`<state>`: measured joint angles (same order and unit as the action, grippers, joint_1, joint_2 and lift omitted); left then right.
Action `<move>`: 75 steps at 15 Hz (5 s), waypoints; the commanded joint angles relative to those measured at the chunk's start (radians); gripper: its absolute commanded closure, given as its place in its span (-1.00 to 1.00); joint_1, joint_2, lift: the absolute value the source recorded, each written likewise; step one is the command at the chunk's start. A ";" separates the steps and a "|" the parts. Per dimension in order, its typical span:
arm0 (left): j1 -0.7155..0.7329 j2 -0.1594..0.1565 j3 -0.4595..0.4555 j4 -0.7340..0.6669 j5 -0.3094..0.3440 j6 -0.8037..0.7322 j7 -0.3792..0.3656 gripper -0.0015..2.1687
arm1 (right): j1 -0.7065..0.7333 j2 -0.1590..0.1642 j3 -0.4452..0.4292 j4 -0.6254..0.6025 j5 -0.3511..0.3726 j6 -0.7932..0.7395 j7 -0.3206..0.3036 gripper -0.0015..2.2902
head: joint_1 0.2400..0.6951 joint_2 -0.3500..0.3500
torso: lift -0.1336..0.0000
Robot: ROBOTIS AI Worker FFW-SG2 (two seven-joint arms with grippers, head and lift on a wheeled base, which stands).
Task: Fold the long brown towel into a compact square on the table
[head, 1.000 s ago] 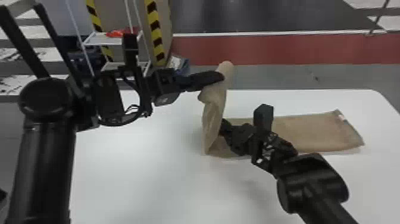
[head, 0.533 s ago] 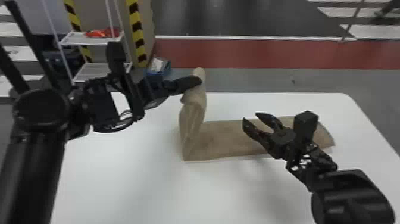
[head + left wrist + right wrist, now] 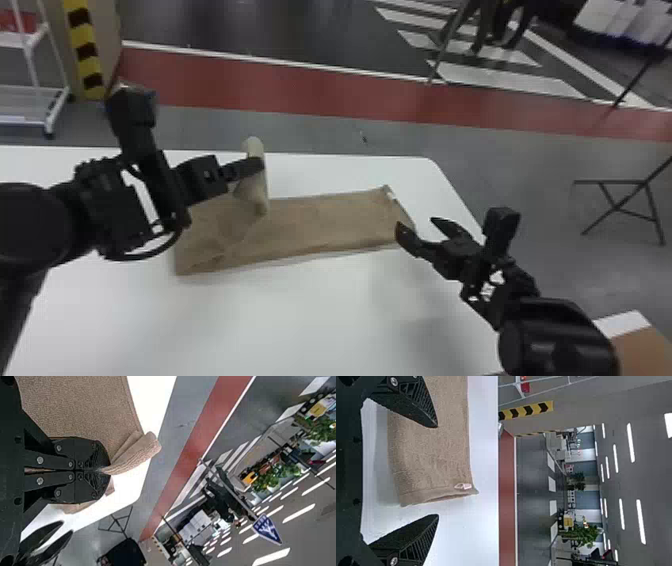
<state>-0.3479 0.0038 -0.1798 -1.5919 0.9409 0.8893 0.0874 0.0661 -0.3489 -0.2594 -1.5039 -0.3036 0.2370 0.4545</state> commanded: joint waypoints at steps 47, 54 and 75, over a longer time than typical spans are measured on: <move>0.253 0.323 -0.055 -0.036 -0.389 -0.589 -0.066 -0.91 | -0.345 0.169 0.347 0.234 0.143 0.235 -0.076 -0.56 | 1.00 -0.03 | -0.86; 0.257 0.321 -0.053 -0.046 -0.387 -0.589 -0.064 -0.91 | -0.322 0.163 0.328 0.202 0.136 0.213 -0.074 -0.65 | 1.00 -0.05 | -0.86; 0.285 0.320 -0.044 -0.054 -0.387 -0.589 -0.074 -0.91 | -0.302 0.162 0.315 0.134 0.209 0.281 -0.126 -0.48 | 1.00 -0.11 | -0.86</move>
<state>-0.0622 0.3244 -0.2240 -1.6453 0.5538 0.3000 0.0136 -0.2335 -0.1870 0.0548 -1.3715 -0.0958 0.5107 0.3281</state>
